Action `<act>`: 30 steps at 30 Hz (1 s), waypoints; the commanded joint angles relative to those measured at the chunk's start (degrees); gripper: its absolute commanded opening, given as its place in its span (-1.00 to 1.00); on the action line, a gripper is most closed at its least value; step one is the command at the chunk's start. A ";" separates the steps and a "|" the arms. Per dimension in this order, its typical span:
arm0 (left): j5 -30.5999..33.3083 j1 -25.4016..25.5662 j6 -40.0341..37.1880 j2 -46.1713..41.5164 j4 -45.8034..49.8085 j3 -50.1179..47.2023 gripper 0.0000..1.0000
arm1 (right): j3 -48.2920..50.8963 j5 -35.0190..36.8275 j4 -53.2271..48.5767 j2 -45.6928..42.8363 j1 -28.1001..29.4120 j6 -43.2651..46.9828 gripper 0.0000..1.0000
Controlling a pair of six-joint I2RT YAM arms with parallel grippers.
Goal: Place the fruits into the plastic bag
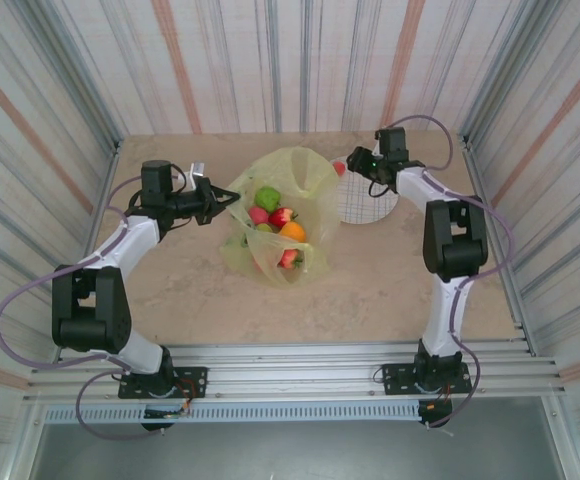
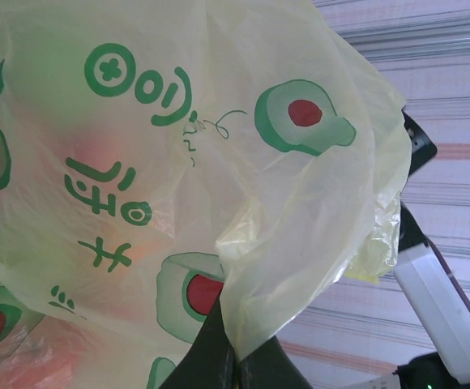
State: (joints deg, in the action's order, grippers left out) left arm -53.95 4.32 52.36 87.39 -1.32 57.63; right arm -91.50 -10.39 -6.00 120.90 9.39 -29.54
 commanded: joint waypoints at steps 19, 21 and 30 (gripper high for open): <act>-0.76 -1.42 1.01 -0.42 -1.25 0.38 -1.00 | -28.31 -0.04 -12.89 21.38 2.74 -1.75 0.41; -0.76 -1.49 1.04 -0.25 -1.31 0.25 -1.00 | -30.27 -0.15 -14.20 22.70 2.89 -1.63 0.41; -0.98 -1.50 1.43 0.14 -1.53 0.16 -1.00 | -33.33 -0.63 -15.58 25.17 3.24 -1.48 0.31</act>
State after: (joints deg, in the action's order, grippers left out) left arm -53.98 3.42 53.01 87.39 -1.80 57.63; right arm -122.34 -10.39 -19.64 144.49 12.08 -29.93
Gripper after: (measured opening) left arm 0.047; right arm 0.659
